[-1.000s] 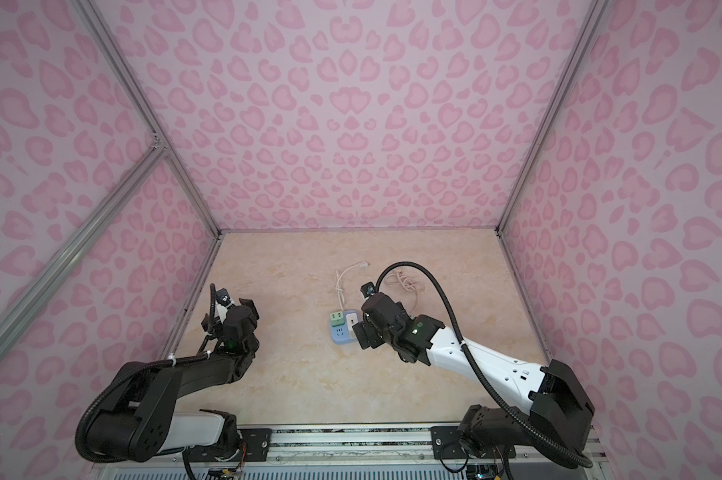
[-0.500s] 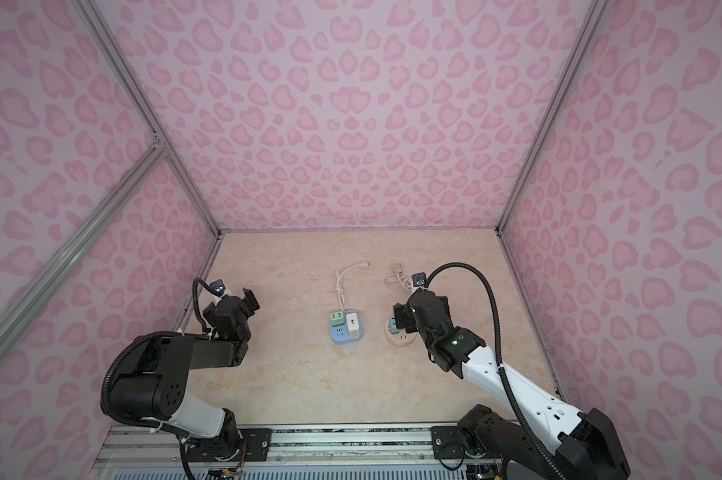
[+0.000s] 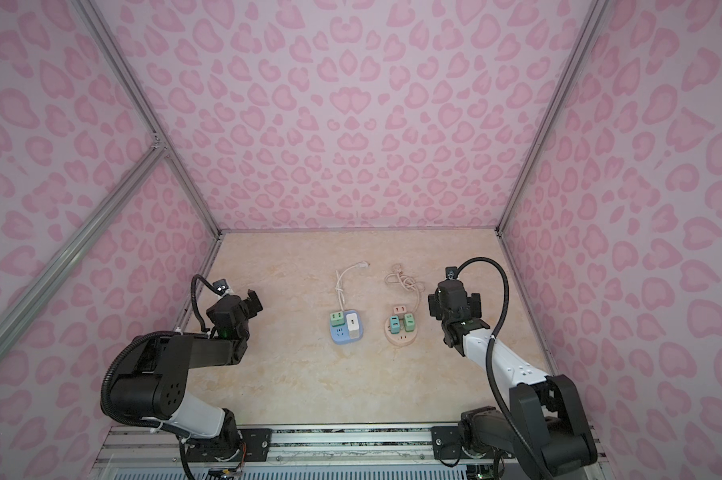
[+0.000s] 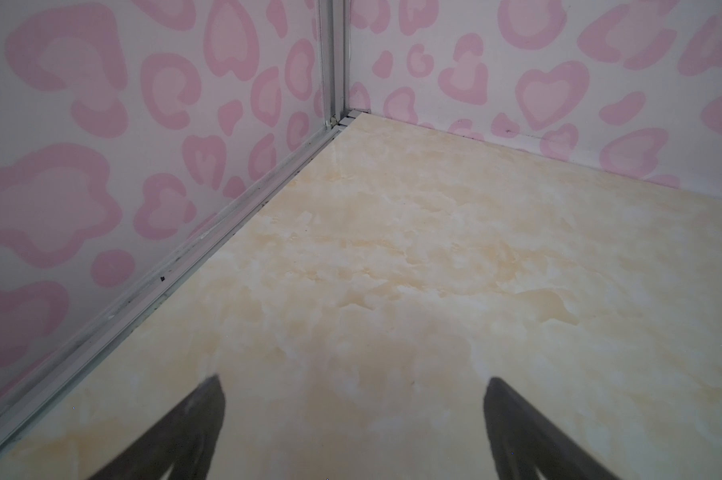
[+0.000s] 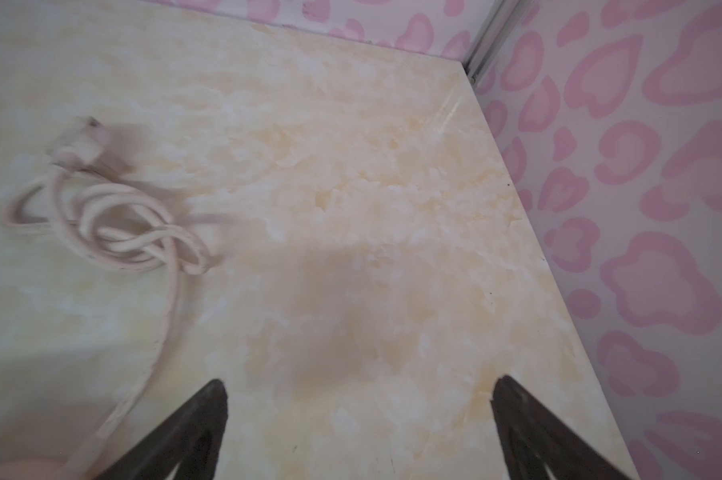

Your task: Insert the plug

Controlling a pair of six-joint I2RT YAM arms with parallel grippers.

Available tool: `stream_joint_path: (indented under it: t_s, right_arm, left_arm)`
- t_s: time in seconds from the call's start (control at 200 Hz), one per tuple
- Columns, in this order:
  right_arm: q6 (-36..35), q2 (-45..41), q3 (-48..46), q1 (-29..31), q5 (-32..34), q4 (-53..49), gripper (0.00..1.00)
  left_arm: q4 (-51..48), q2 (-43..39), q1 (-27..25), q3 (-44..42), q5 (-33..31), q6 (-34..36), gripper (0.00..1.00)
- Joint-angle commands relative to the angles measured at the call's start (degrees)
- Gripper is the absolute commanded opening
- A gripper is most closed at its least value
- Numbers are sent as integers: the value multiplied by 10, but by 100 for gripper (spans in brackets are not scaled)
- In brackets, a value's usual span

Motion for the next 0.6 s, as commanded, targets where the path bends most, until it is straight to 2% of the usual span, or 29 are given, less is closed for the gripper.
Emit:
stream_joint_path:
  t_s: [0.0, 0.08, 0.14, 0.185, 0.27, 0.345, 0.445, 0.51, 0.595]
  right_arm:
    - [-19, 48, -56, -35, -8, 217, 98]
    - [-40, 86, -109, -55, -28, 366, 97]
    - [-29, 124, -131, -80, -83, 441, 97]
    - [-48, 160, -146, -78, -106, 525, 97]
    - [-38, 128, -113, -76, -103, 396, 97]
    - [-48, 158, -134, -76, -103, 497, 96]
    - [-44, 132, -119, -75, -103, 420, 98]
    - [-61, 138, -124, -71, -116, 444, 98]
    - [-74, 153, -138, -54, -84, 494, 98]
  left_arm:
    - [4, -1, 0, 6, 3, -5, 98]
    - [4, -1, 0, 6, 2, -5, 98]
    - [6, 1, 1, 6, 2, -6, 98]
    - [4, 0, 0, 6, 3, -5, 98]
    - [5, -1, 0, 6, 2, -5, 98]
    - [5, -1, 0, 5, 2, -5, 98]
    - [5, -1, 0, 6, 2, -5, 98]
    - [5, -2, 1, 5, 3, -5, 98]
    - [4, -1, 0, 7, 3, -6, 98]
